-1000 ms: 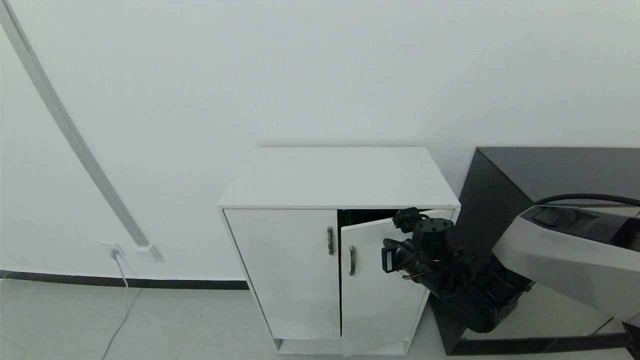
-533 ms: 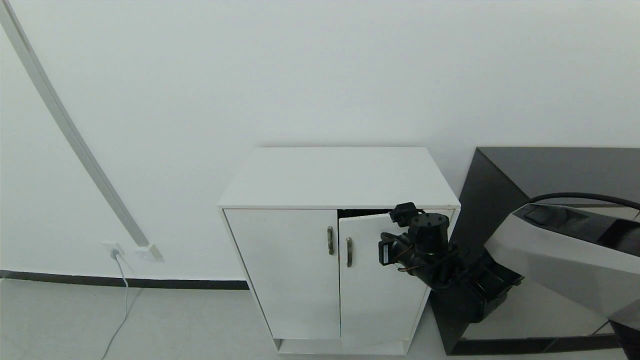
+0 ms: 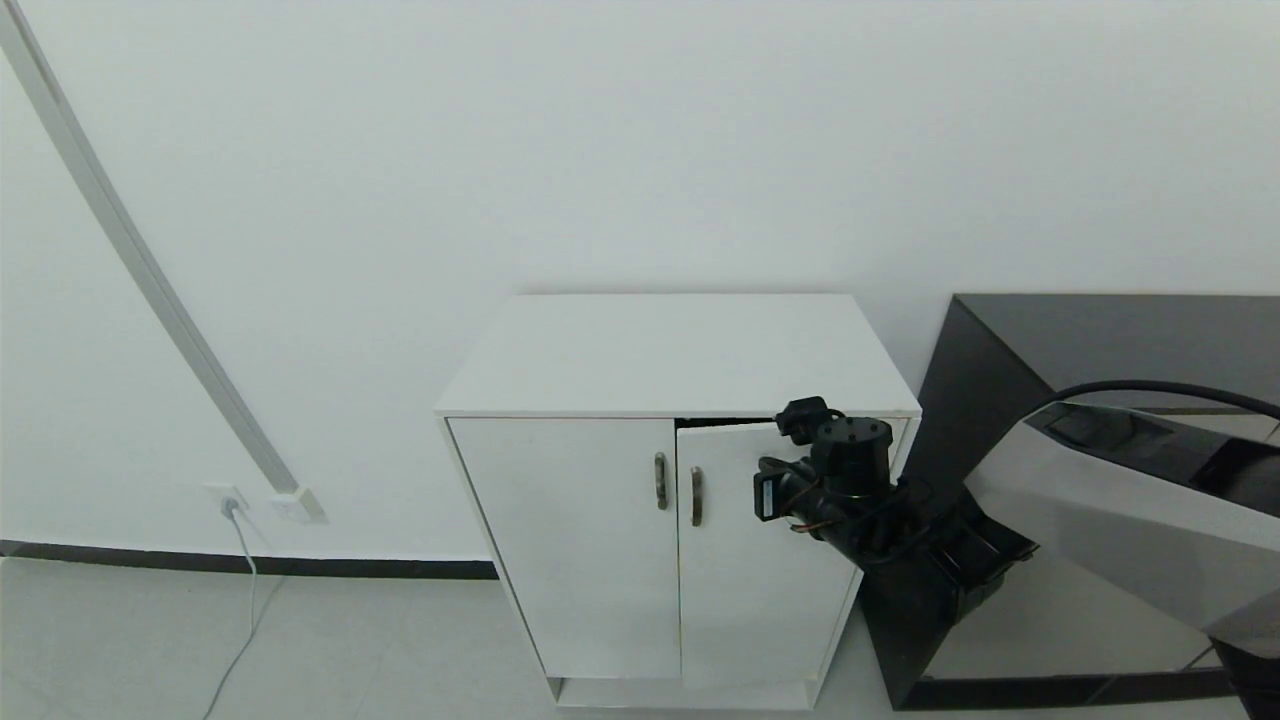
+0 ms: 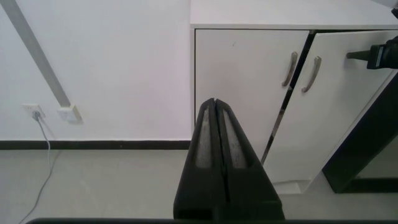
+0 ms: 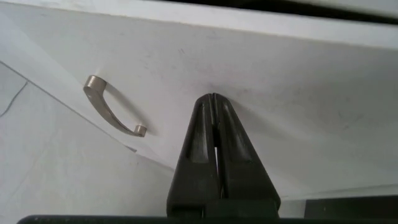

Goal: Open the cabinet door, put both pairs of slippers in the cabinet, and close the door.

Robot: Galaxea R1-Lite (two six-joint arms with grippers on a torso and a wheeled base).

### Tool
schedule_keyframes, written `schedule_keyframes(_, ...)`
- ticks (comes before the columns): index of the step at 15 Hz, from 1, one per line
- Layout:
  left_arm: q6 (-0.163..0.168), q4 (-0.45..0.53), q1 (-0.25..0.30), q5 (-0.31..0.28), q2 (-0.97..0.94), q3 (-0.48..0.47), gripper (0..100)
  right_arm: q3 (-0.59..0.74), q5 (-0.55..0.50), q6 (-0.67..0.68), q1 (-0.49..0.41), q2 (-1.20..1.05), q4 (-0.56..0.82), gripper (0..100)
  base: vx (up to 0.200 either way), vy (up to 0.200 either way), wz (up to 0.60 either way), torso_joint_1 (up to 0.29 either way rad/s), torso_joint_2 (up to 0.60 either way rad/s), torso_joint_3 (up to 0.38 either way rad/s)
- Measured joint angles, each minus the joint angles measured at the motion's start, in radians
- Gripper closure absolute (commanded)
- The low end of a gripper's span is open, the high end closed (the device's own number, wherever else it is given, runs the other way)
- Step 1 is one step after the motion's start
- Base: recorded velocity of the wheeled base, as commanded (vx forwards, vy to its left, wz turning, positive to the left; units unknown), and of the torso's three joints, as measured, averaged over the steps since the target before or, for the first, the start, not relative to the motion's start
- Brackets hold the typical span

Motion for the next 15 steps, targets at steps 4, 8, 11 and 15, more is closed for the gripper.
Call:
schedule_keyframes(4, 0.0, 0.0, 0.0, 0.0, 0.0, 0.0, 100, -0.024, 0.0, 0.0, -0.002, 0.01, 0.021, 100, 0.0, 0.0, 0.0, 0.0, 0.0, 0.0)
schedule_keyframes(8, -0.001, 0.0, 0.0, 0.0, 0.0, 0.0, 100, -0.061, 0.0, 0.0, -0.006, 0.019, 0.046, 100, 0.0, 0.0, 0.0, 0.0, 0.0, 0.0)
schedule_keyframes(11, -0.001, 0.0, 0.0, 0.0, 0.0, 0.0, 100, -0.079, 0.0, 0.0, -0.007, 0.023, 0.059, 100, 0.0, 0.0, 0.0, 0.0, 0.0, 0.0)
schedule_keyframes(15, -0.001, 0.0, 0.0, 0.0, 0.0, 0.0, 100, -0.09, 0.0, 0.0, -0.008, 0.025, 0.061, 100, 0.0, 0.0, 0.0, 0.0, 0.0, 0.0)
